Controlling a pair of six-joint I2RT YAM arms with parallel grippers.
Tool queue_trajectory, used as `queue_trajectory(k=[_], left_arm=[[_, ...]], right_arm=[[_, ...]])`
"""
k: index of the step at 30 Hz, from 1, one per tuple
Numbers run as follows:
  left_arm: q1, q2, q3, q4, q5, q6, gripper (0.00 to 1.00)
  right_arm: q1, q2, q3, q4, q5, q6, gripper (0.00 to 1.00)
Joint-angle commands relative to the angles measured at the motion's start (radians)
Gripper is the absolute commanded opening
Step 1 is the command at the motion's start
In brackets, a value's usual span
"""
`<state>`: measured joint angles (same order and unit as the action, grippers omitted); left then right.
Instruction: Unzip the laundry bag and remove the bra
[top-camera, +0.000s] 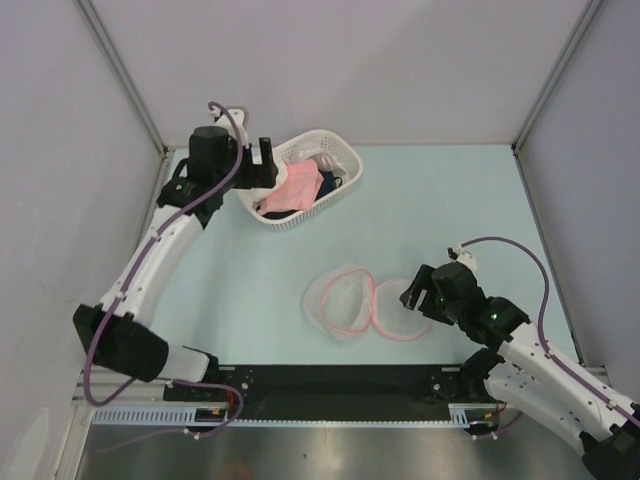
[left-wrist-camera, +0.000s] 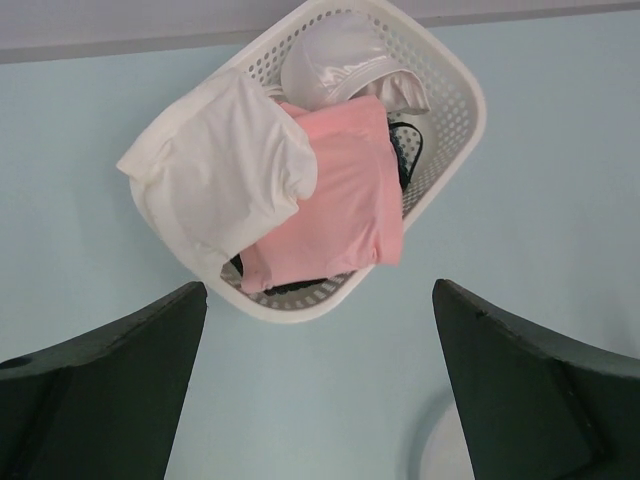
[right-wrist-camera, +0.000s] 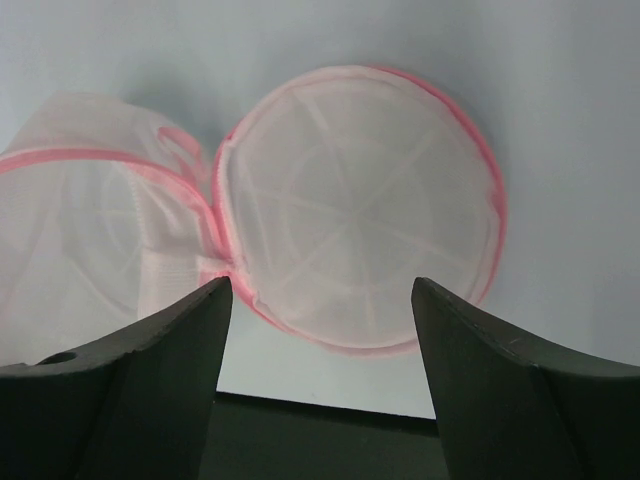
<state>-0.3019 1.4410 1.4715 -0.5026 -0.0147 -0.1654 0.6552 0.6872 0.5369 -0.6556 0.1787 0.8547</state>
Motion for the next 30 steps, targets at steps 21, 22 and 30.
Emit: queue_trajectory(k=[21,22,30], left_arm=[[-0.008,-0.554,-0.439,0.102,0.088,-0.014,1.0],[-0.008,-0.562,-0.445,0.108,0.085,-0.014,1.0],[-0.006,-0.577,-0.499,0.136,0.073,-0.013,1.0]], right_arm=[[-0.009,0.078,-0.149,-0.072,0.248,0.285,0.79],[-0.008,0.086,-0.156,-0.061,0.242,0.288,0.78],[-0.009,0.133,-0.158,-0.015,0.232,0.276,0.64]])
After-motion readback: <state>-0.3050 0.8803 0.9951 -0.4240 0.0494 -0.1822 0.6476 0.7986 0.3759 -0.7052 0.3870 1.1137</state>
